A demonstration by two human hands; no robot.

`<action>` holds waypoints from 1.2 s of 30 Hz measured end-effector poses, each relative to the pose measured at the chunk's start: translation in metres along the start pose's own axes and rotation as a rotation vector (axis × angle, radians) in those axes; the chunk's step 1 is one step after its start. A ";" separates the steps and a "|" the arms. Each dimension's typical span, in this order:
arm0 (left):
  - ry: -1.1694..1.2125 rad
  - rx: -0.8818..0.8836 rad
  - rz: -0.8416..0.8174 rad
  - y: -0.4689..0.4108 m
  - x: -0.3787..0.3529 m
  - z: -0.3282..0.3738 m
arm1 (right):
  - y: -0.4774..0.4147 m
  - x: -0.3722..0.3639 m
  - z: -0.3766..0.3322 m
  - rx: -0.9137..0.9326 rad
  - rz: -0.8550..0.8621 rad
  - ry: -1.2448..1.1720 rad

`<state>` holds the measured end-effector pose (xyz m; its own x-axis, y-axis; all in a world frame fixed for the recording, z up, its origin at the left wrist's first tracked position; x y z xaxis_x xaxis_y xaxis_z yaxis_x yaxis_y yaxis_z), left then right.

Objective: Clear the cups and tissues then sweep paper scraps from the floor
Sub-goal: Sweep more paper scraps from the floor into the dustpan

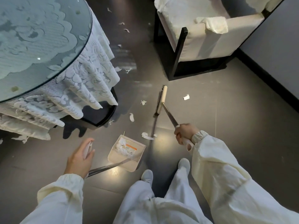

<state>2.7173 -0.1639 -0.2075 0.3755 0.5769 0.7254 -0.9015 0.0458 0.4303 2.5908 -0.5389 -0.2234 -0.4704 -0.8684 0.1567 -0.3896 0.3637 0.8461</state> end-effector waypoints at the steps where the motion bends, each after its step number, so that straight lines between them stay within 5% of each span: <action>1: -0.009 0.010 -0.001 0.001 -0.002 0.003 | -0.008 0.010 -0.009 0.022 0.028 0.048; 11: -0.079 0.158 0.211 0.021 -0.032 0.014 | -0.132 0.154 -0.077 0.106 0.228 0.557; 20: 0.030 0.384 0.417 0.057 -0.063 0.036 | -0.144 0.128 -0.084 0.135 -0.139 0.851; 31: 0.227 0.492 0.480 0.122 -0.099 0.051 | -0.074 0.117 -0.072 0.013 -0.340 0.500; 36: 0.258 0.536 0.529 0.145 -0.103 0.052 | -0.084 0.096 -0.102 0.225 -0.334 0.794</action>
<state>2.5588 -0.2590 -0.1917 -0.1940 0.5864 0.7864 -0.6954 -0.6477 0.3115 2.6594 -0.6875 -0.2277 0.3507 -0.8879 0.2977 -0.5937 0.0350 0.8039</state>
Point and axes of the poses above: each hand's wrist, its own y-axis away from the middle knuckle, its own x-axis out of the back of the hand, z = x × y, the point moved 8 cm from there along -y, towards the middle knuckle, and after that the axes turned 4 degrees about x, right-handed, at the moved point
